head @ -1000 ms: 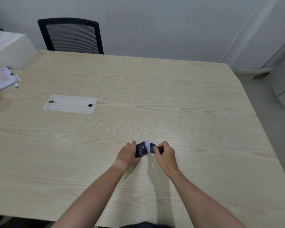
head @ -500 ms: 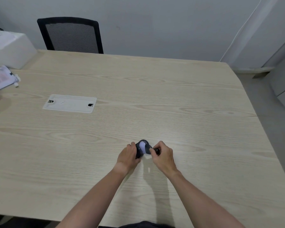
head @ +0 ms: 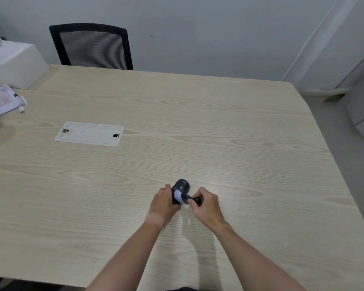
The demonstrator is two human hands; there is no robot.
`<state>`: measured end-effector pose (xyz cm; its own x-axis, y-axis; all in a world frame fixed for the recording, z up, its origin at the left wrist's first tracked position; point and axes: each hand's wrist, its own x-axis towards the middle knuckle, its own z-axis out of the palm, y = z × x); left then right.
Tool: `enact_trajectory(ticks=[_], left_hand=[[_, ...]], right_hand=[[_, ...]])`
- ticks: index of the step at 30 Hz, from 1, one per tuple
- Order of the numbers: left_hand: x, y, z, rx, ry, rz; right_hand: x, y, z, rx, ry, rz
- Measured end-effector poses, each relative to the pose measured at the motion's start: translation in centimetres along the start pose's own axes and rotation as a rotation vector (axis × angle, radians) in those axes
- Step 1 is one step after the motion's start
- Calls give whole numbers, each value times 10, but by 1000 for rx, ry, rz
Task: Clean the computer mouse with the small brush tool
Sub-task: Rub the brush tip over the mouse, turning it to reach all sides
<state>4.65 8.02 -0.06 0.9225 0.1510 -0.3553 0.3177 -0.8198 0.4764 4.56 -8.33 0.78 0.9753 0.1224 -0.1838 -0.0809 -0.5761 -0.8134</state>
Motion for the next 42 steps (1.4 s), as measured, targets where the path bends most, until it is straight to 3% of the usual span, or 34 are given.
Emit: enact_trajectory(ticks=[8, 14, 18, 24, 30, 35, 40, 42], left_hand=[[-2, 1, 2, -18, 32, -45], [-1, 4, 3, -59, 60, -66], [0, 6, 4, -58, 52, -102], [-1, 6, 4, -63, 61, -95], [0, 6, 4, -33, 46, -104], [1, 4, 5, -66, 64, -84], [0, 3, 4, -10, 43, -63], [0, 1, 4, 1, 39, -48]], right_hand=[[10, 2, 3, -9, 109, 138], [9, 3, 2, -39, -11, 80], [11, 4, 4, 3, 118, 152], [4, 7, 7, 7, 1, 65], [12, 5, 7, 0, 159, 136], [14, 3, 5, -11, -51, 76], [25, -2, 5, -13, 163, 131], [28, -6, 2, 31, 96, 94]])
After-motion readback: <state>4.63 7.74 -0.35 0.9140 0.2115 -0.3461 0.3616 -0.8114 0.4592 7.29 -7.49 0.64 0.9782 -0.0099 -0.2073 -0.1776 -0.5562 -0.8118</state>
